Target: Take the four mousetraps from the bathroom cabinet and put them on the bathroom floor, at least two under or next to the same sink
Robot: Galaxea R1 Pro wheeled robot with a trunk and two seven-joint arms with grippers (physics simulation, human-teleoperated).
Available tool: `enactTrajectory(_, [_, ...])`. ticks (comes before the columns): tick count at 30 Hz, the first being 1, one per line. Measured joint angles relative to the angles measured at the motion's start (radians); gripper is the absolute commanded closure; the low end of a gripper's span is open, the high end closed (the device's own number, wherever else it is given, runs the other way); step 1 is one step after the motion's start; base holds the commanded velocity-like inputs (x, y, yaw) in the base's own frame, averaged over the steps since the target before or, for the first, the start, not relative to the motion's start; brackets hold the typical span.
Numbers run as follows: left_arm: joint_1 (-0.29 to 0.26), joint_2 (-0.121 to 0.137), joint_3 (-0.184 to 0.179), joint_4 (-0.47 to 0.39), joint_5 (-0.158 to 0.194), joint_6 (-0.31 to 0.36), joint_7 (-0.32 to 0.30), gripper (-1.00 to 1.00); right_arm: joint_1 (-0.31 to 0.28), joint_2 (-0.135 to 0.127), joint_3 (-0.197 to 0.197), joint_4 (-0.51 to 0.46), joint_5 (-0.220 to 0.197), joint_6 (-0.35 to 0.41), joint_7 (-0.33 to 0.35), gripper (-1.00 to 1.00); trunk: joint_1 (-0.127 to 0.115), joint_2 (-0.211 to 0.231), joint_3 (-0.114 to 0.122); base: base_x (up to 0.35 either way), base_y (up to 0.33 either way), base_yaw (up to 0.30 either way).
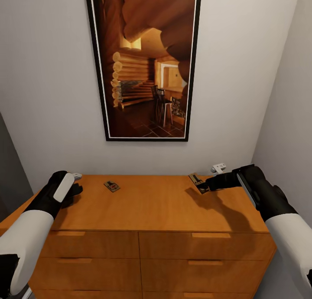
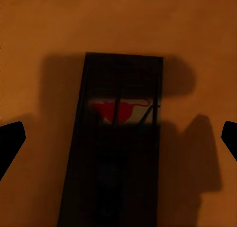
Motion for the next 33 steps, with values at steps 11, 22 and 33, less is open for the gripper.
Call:
enactTrajectory(11, [0.007,0.004,-0.001,0.014,-0.001,-0.021,0.000,-1.00,0.000,0.000,0.000,0.001,0.000,0.000,-0.001,1.00,0.000,0.000,0.000,0.000,0.000,0.000])
enactTrajectory(22, [0.016,0.003,-0.001,0.026,-0.002,-0.041,0.001,-1.00,0.000,0.000,0.000,0.001,0.000,0.000,0.000,1.00,0.000,0.000,0.000,0.000,0.000,0.000])
enactTrajectory(33, [0.017,0.004,-0.002,0.058,-0.023,-0.121,-0.061,-1.00,0.000,-0.002,0.000,0.001,0.000,0.000,0.000,1.00,0.000,0.000,0.000,0.000,0.000,0.000])
